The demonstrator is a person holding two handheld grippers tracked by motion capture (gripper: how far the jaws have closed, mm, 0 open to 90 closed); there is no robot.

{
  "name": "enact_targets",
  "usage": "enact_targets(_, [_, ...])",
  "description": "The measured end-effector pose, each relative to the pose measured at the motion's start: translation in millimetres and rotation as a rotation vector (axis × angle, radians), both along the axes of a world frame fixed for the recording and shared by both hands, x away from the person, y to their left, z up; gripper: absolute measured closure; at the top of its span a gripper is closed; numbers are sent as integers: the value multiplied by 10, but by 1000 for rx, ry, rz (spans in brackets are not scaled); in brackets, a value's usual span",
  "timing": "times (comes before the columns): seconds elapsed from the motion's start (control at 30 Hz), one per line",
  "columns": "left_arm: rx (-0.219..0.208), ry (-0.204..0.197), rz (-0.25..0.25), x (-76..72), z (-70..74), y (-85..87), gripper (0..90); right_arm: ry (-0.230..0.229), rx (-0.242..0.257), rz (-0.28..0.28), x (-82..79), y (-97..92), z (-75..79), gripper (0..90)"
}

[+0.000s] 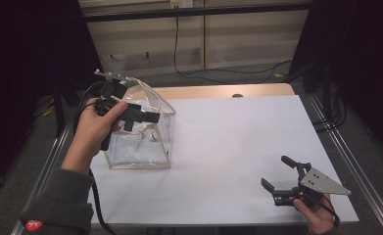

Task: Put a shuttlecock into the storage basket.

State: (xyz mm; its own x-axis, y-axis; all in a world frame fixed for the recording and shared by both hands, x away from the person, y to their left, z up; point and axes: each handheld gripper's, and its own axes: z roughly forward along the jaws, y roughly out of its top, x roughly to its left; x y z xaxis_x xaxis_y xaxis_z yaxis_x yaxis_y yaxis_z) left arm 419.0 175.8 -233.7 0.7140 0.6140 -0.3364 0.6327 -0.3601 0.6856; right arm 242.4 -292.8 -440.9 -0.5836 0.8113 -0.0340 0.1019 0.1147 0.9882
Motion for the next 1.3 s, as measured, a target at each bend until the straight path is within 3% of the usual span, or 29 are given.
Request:
enact_targets(0.33, [-12,3,-3,-65,-80,37,56,1,0,0,-1,10,-3,23])
enact_targets(1.07, [-49,-4,-59,-193,-275,0,55,1,-6,1,-3,13,-3,23])
enact_targets(1.3, [-44,-5,-74,-236,-330,-11,55,0,-4,4,-3,17,-3,23])
